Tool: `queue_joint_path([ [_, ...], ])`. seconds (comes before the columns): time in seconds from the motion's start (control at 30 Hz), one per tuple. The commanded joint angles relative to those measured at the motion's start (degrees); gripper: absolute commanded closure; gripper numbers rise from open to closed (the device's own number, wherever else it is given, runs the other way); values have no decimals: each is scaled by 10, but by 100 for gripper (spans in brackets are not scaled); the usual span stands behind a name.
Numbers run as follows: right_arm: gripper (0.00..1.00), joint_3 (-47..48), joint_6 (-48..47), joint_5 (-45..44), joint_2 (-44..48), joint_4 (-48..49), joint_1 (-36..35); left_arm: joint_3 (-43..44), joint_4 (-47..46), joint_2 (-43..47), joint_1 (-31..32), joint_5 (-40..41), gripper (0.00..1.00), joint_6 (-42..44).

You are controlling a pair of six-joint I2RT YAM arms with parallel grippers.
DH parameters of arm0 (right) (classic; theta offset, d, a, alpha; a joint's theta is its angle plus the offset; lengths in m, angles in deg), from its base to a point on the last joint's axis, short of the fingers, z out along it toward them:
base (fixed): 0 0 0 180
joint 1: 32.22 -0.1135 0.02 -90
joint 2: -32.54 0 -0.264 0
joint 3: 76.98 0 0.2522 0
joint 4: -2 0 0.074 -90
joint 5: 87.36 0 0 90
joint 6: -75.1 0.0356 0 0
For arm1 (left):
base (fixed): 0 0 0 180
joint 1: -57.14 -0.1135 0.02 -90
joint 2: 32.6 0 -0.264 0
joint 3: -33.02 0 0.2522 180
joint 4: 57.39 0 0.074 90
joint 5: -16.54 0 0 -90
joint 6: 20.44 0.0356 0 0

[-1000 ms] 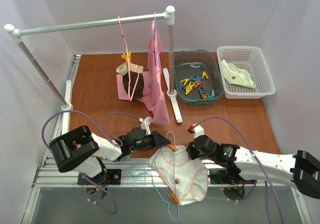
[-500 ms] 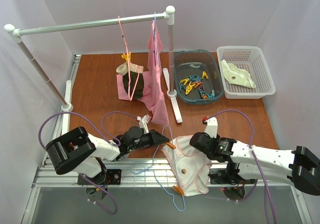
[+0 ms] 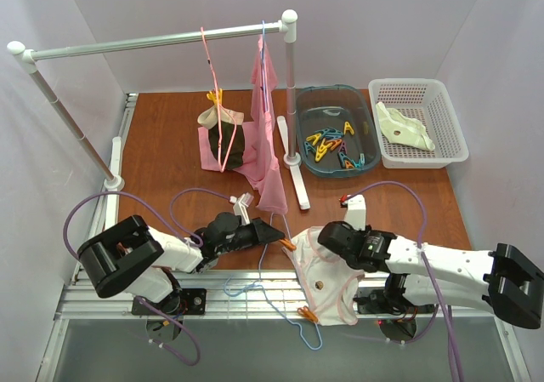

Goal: Clip the underwear to the hanger
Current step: Open the clamp.

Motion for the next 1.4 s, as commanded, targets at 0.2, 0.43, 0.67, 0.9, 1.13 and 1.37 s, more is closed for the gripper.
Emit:
queue_joint_path([
  [0.2,48,0,-171,110,58,219,-70,-8,-47,-15,-8,-5,95,5],
  [0.43,48,-31,-191,152,19,291,-70,-8,-66,-31,-9,2,96,11],
  [0.67,46,-51,-216,193,-9,363,-69,-2,-44,-20,-8,22,97,30],
  [0.9,45,-56,-221,227,-56,393,-69,-3,-25,-11,-8,30,98,34],
  [1.13,46,-66,-210,225,-80,392,-69,-3,-22,-6,-8,33,98,35],
  [1.37,64,-70,-198,226,-123,393,-69,-8,-52,-20,-8,32,98,32],
])
